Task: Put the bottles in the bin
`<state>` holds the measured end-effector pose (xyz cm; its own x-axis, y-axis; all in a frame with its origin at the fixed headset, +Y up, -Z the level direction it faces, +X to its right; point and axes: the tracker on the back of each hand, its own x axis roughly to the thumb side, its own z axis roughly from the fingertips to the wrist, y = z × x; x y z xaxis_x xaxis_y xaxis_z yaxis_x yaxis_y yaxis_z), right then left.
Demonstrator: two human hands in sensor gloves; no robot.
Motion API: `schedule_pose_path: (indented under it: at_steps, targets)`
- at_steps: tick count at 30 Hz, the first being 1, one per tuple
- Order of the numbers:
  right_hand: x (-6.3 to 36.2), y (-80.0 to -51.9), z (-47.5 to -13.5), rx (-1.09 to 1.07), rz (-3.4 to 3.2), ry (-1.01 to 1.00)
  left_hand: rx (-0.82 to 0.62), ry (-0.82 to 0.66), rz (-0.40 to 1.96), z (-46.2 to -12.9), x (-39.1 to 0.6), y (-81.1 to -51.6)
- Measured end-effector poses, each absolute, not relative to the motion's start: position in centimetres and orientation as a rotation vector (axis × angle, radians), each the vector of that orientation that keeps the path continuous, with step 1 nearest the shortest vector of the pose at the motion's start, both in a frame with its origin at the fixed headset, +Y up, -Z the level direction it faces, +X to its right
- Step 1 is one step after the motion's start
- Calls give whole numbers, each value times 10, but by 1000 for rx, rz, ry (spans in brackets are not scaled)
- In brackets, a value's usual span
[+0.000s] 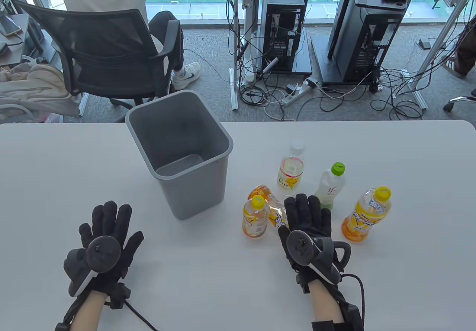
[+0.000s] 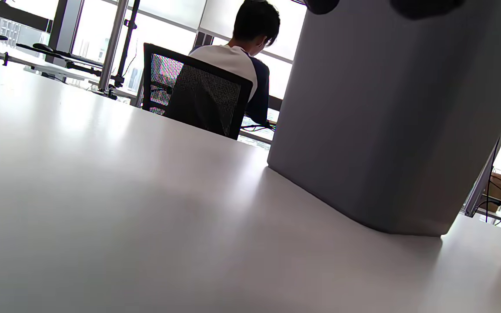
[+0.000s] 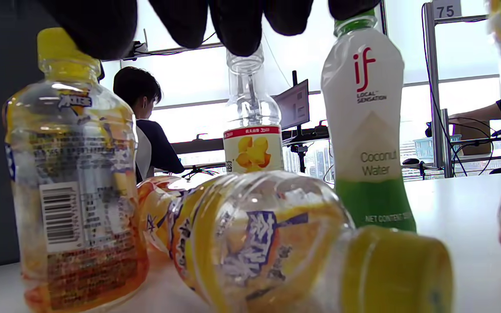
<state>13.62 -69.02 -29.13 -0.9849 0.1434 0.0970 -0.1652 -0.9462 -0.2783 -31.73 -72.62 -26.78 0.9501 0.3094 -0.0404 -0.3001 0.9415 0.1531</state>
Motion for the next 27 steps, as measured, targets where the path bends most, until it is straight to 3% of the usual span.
schedule_pose_path:
  at_steps: [3,6,10,18,27]
  targets:
    - [137,-665,-289,89,2896,-554,129,59,318,-270,-319,-729]
    - [132,-647,-295,105,2879,-550,107,72,327,-273,-322,-732]
    - [107,-629,-313,181,2926,-407,97,79,349,-274,-325,-733]
    - [65,-639,-346,247,3120,9,99,68,345,-274,-325,-734]
    - [52,-644,-355,324,3206,-68,99,67,345,-274,-325,-733]
